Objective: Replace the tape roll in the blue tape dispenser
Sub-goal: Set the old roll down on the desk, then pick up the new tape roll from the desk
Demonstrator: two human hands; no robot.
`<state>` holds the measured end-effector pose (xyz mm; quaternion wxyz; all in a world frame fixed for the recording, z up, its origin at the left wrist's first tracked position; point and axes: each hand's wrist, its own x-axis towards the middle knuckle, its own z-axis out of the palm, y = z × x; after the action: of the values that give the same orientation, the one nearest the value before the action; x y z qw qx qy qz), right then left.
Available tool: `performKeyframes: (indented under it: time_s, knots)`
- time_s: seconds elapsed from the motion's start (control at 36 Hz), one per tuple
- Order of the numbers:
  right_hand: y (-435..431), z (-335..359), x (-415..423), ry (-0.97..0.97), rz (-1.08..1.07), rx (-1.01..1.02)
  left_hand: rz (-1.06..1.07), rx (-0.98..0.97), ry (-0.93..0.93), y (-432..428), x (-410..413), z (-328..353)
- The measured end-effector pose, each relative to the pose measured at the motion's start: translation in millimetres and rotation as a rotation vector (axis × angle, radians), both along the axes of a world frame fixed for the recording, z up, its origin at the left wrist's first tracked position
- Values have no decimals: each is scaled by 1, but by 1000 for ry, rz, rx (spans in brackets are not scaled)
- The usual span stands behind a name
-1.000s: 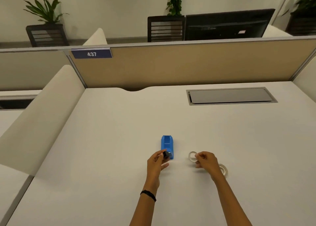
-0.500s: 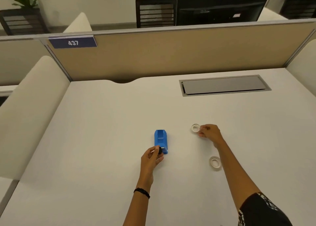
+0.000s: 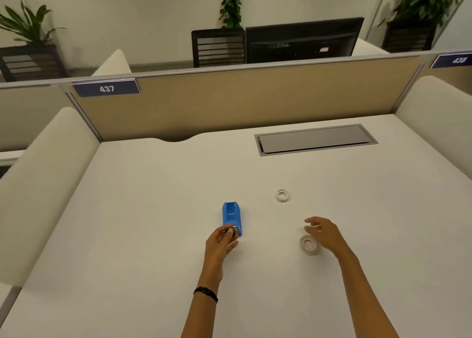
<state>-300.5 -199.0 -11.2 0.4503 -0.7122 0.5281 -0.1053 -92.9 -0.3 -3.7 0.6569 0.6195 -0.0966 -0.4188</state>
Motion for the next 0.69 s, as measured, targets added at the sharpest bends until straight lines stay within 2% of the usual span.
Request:
performKeyframes:
  time_s: [0.22, 0.44, 0.69]
  knots:
    - [30, -16, -15, 30, 147, -82, 0, -11, -15, 7, -6, 9]
    - [52, -26, -11, 65, 142, -212, 21, 7, -17, 13, -18, 13]
    - [60, -18, -2, 4, 208, -173, -14, 28, -63, 17, -33, 14]
